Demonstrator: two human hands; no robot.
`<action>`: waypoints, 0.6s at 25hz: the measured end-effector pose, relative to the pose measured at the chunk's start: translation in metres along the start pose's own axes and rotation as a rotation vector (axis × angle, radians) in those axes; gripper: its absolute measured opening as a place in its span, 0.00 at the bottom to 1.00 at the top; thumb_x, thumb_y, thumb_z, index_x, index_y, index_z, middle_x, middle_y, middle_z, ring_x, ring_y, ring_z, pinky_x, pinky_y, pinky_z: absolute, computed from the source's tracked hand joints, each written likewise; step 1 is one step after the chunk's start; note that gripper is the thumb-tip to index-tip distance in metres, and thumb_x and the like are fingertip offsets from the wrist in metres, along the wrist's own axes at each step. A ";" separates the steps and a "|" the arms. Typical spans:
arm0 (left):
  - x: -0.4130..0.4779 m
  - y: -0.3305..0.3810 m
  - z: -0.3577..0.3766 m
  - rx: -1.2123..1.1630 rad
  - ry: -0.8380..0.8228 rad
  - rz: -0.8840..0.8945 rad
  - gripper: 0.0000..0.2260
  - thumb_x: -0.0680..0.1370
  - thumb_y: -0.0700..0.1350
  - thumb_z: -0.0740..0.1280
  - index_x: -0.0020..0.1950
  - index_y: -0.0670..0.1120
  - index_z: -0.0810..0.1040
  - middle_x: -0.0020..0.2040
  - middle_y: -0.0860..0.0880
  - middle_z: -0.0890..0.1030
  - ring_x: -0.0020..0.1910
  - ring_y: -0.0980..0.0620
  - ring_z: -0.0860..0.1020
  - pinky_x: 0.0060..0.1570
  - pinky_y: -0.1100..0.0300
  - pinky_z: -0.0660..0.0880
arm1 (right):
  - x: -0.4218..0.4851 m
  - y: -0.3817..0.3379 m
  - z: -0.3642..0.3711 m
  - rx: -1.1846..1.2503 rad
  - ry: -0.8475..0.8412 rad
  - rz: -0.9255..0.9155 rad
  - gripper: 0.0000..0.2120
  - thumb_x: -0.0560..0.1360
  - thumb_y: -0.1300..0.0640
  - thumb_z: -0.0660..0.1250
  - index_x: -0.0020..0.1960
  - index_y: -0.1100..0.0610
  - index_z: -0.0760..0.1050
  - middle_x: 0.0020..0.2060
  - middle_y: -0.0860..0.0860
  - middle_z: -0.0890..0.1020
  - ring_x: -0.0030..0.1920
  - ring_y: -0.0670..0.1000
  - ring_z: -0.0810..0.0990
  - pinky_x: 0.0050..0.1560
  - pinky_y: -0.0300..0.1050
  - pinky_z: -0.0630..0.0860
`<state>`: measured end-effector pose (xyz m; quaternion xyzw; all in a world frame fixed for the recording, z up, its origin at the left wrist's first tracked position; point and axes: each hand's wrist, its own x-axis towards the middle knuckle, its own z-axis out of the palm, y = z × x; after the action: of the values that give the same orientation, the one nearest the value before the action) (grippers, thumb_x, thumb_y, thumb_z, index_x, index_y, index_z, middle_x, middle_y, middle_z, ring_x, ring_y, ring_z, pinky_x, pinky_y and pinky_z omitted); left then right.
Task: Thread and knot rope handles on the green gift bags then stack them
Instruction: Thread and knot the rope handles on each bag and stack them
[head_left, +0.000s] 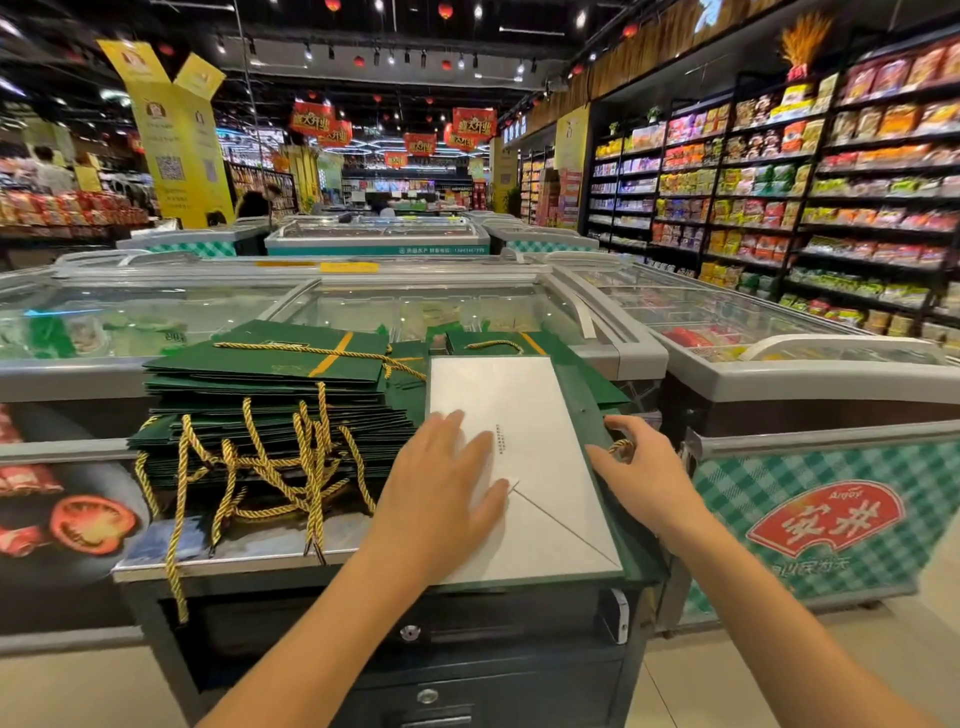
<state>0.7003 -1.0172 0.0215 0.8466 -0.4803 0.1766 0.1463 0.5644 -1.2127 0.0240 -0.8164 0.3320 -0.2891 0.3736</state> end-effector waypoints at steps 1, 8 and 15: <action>0.000 -0.003 0.006 0.016 -0.033 0.049 0.27 0.83 0.62 0.50 0.80 0.55 0.57 0.82 0.45 0.52 0.81 0.44 0.45 0.79 0.50 0.46 | -0.001 -0.001 -0.001 -0.017 -0.015 -0.017 0.25 0.80 0.49 0.68 0.75 0.51 0.68 0.51 0.43 0.76 0.52 0.47 0.77 0.52 0.46 0.75; -0.003 -0.018 0.028 0.059 -0.086 0.040 0.32 0.78 0.68 0.36 0.81 0.60 0.40 0.82 0.50 0.37 0.79 0.50 0.31 0.78 0.49 0.35 | 0.001 -0.007 -0.037 0.049 -0.244 0.014 0.12 0.84 0.47 0.60 0.67 0.44 0.74 0.58 0.46 0.82 0.55 0.44 0.81 0.58 0.46 0.79; -0.006 -0.022 0.029 0.054 -0.064 0.044 0.32 0.78 0.68 0.37 0.81 0.61 0.42 0.82 0.50 0.39 0.79 0.51 0.32 0.79 0.49 0.36 | -0.019 0.003 -0.060 -0.326 -0.301 -0.136 0.16 0.70 0.41 0.77 0.54 0.45 0.81 0.52 0.41 0.80 0.51 0.41 0.80 0.51 0.40 0.76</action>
<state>0.7209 -1.0136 -0.0088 0.8445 -0.4985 0.1656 0.1042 0.5087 -1.2246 0.0503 -0.9204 0.2592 -0.1313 0.2617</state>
